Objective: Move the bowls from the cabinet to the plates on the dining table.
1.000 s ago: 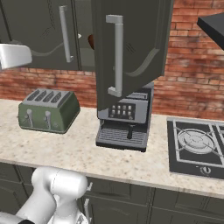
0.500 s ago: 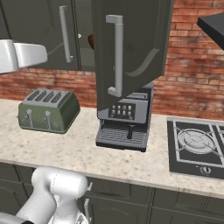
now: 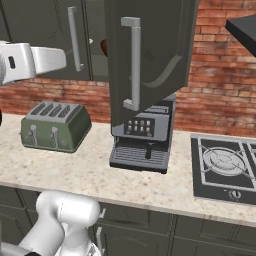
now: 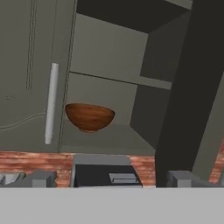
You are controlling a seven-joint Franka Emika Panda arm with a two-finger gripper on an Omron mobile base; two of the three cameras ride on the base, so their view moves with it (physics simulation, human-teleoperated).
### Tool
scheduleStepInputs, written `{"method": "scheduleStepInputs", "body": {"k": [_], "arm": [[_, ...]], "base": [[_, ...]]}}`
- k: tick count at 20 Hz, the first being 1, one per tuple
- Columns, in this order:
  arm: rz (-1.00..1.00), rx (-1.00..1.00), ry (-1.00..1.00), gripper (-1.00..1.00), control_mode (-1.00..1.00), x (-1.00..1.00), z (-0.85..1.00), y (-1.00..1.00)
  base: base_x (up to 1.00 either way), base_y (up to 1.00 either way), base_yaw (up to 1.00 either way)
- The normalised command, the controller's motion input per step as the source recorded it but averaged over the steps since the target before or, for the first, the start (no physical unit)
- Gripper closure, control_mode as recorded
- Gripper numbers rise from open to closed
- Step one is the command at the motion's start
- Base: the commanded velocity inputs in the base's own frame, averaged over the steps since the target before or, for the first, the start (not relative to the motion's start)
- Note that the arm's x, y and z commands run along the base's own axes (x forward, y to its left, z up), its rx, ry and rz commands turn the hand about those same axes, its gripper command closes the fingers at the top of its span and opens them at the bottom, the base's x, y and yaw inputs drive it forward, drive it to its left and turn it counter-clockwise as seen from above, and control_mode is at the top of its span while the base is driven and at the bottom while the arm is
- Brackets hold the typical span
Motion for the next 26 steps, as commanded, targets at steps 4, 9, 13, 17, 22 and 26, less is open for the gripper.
{"method": "scheduleStepInputs", "body": {"k": [4,9,13,17,22,26], "arm": [[0.00,0.00,-0.02,-1.00,-1.00,0.25,0.00,-0.09],[0.00,0.00,-0.02,-1.00,-1.00,0.21,-0.01,-0.08],[0.00,0.00,-0.03,-1.00,-1.00,0.16,0.00,-0.06],[-0.01,0.00,-0.03,-1.00,-1.00,0.18,-0.01,-0.04],[0.00,0.00,-0.02,-1.00,-1.00,0.17,0.00,-0.09],[0.00,0.00,0.00,-1.00,-1.00,0.17,0.00,-0.13]], "base": [[0.00,0.00,0.00],[0.00,0.00,0.00],[0.00,0.00,0.00],[0.00,0.00,0.00],[0.00,0.00,0.00],[0.00,0.00,0.00]]}}
